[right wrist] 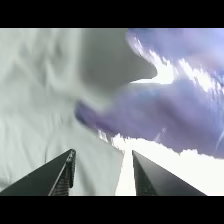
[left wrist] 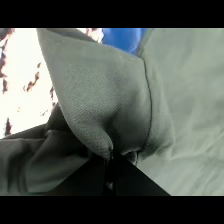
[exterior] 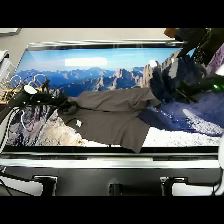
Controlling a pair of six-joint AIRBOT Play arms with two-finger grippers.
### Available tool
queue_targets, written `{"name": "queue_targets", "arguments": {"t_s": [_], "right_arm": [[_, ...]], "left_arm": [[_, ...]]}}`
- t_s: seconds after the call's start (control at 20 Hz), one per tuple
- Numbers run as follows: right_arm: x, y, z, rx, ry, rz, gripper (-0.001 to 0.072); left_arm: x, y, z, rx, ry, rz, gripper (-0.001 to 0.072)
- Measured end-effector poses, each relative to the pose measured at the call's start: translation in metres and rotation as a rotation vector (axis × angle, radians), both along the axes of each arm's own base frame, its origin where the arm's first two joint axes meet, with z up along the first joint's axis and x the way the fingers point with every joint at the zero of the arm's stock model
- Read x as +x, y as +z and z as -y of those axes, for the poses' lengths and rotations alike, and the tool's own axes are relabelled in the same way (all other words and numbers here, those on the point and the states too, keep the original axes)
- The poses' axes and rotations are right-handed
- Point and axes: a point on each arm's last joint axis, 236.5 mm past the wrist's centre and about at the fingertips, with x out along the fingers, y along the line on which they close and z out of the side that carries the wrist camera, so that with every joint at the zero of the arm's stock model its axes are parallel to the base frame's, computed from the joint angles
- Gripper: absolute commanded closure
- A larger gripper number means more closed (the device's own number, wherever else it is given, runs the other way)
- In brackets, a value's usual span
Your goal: Fold the clothes and pants, and hang the long-sleeved shirts on hangers.
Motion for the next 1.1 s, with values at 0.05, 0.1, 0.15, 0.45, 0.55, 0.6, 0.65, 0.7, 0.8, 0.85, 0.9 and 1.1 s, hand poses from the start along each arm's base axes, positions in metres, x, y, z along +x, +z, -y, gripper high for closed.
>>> {"name": "queue_targets", "arguments": {"t_s": [0.05,0.1,0.15,0.45,0.55,0.6,0.65,0.7,0.8,0.85,0.9,1.1], "right_arm": [[-0.018,-0.004,-0.002,0.03,-0.002,-0.017,0.03],[-0.041,-0.014,-0.006,0.059,-0.003,-0.049,0.03],[-0.061,-0.025,-0.013,0.088,-0.007,-0.076,0.0298],[-0.155,-0.086,-0.082,0.34,-0.076,-0.144,0.0225],[-0.174,-0.099,-0.096,0.383,-0.091,-0.157,0.0223],[-0.181,-0.104,-0.101,0.396,-0.098,-0.16,0.0223],[-0.186,-0.109,-0.104,0.403,-0.106,-0.161,0.0223],[-0.189,-0.113,-0.106,0.407,-0.115,-0.159,0.0223],[-0.19,-0.12,-0.107,0.402,-0.133,-0.149,0.0223],[-0.189,-0.123,-0.11,0.393,-0.13,-0.142,0.0222],[-0.189,-0.126,-0.114,0.381,-0.121,-0.135,0.0222],[-0.182,-0.141,-0.131,0.301,-0.114,-0.113,0.0172]], "left_arm": [[-0.003,0.0,0.0,-0.004,-0.005,-0.01,0.0688],[-0.005,0.0,-0.001,-0.007,-0.012,-0.018,0.0688],[-0.007,0.0,-0.001,-0.01,-0.015,-0.025,0.0687],[-0.019,0.001,0.004,-0.039,-0.04,-0.067,0.0688],[-0.022,0.002,0.006,-0.044,-0.05,-0.08,0.0687],[-0.024,0.002,0.006,-0.047,-0.054,-0.086,0.0688],[-0.025,0.002,0.007,-0.05,-0.057,-0.09,0.0687],[-0.026,0.002,0.007,-0.051,-0.06,-0.093,0.0687],[-0.027,0.002,0.008,-0.053,-0.062,-0.097,0.0687],[-0.028,0.002,0.008,-0.055,-0.064,-0.099,0.0687],[-0.028,0.003,0.008,-0.056,-0.064,-0.1,0.0688],[-0.03,0.003,0.009,-0.059,-0.069,-0.108,0.0687]]}}
